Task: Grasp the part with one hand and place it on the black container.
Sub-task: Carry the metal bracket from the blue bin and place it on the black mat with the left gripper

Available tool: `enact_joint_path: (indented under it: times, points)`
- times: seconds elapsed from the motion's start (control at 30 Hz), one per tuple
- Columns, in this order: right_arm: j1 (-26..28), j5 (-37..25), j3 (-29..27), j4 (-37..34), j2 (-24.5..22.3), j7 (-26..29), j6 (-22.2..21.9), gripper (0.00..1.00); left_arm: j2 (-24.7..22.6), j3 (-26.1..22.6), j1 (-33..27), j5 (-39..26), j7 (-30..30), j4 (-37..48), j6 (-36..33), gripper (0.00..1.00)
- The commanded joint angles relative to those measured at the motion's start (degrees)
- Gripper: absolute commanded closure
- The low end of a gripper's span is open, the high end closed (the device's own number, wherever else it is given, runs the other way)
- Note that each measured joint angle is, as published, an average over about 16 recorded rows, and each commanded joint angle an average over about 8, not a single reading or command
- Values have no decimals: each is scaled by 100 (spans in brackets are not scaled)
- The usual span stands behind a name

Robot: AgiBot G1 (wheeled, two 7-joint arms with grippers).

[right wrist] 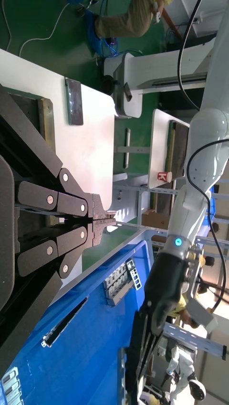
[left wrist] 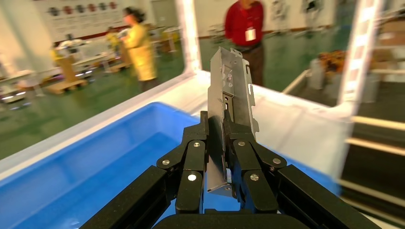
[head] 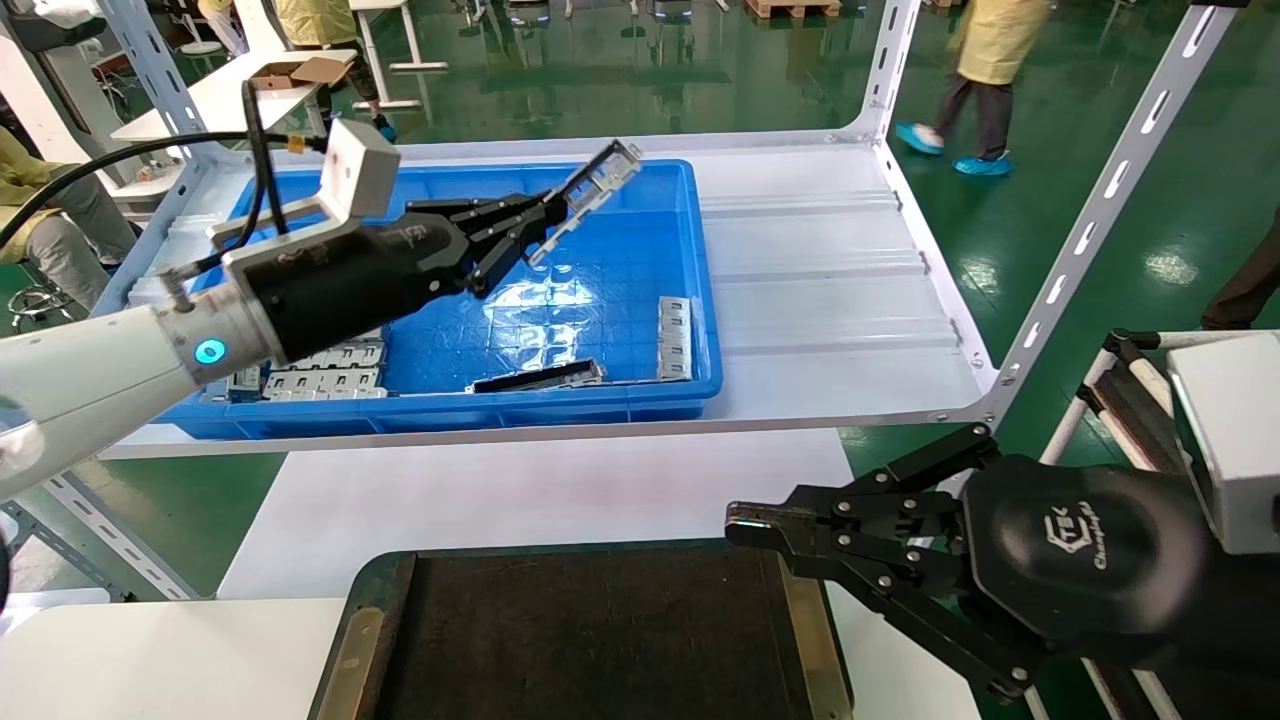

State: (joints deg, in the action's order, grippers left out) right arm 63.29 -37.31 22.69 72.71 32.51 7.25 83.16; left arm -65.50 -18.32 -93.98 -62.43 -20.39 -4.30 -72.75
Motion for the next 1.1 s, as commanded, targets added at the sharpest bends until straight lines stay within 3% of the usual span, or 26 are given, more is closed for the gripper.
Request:
enact_joint_path:
  times: [0.03,0.33,0.53,0.8,1.1]
  points:
    - [0,0,0,0,0,0,0,100,63,-8,39,-2,68,-35,-284,100]
    - [0,0,0,0,0,0,0,100,343,6,570,143,504,-609,-1542,100]
    - [0,0,1,0,0,0,0,100,539,-55,1434,511,1101,-1831,-1849,100]
    - [0,1,1,0,0,0,0,100,926,-171,3047,1030,2065,-3854,-1484,100]
    - [0,1,1,0,0,-1,0,100,1145,-137,4791,1002,2752,-5396,-122,100]
